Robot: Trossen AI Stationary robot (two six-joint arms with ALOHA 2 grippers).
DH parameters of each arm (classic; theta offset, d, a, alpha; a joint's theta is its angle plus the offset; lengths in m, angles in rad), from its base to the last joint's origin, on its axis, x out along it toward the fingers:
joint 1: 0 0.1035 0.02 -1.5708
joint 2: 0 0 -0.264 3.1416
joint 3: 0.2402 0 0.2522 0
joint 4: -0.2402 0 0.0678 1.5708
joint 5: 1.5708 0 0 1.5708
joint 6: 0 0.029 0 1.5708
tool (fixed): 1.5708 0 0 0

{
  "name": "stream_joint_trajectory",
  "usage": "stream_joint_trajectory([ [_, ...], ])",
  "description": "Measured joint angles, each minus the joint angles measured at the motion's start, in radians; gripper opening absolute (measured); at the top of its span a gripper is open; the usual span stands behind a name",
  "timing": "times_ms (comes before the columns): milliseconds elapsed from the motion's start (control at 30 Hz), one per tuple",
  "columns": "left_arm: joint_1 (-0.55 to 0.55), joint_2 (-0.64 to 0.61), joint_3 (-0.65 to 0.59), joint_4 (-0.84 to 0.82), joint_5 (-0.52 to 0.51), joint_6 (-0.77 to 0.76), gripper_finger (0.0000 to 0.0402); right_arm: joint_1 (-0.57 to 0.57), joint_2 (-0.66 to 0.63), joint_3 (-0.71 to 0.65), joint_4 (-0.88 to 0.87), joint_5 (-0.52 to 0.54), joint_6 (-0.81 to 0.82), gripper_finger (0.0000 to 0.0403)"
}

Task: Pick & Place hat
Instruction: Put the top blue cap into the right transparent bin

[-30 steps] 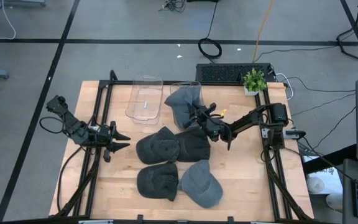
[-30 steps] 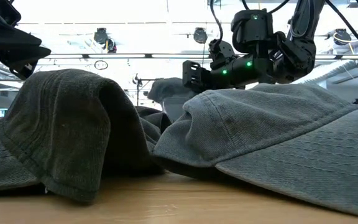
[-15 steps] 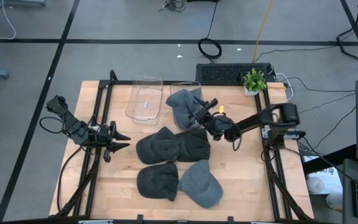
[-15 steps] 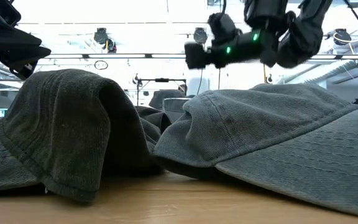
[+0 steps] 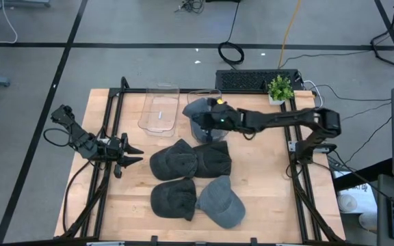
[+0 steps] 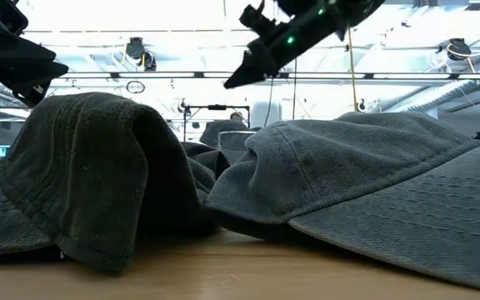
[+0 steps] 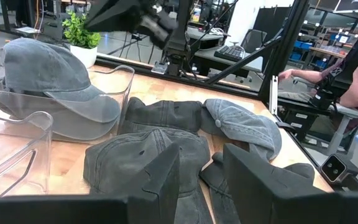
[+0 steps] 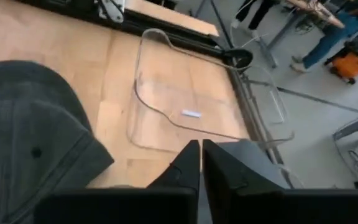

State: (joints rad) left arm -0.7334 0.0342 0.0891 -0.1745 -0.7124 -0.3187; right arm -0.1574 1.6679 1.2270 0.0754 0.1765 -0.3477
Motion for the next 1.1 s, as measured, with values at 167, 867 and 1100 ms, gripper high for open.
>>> stream_joint_trajectory([
  [167,0.0,0.0,0.0,-0.003,0.0,0.0,0.0132,-0.058,0.12,0.003,0.066,-0.048,0.023,0.0001],
  [867,0.0,0.0,0.0,0.0,0.005,0.0,0.0132,-0.07,0.186,0.023,0.091,0.29,-0.019,0.0],
  [1100,0.0,0.0,0.0,0.0,0.005,0.0,0.0132,-0.122,0.16,0.311,-0.332,0.004,0.064,0.0],
])
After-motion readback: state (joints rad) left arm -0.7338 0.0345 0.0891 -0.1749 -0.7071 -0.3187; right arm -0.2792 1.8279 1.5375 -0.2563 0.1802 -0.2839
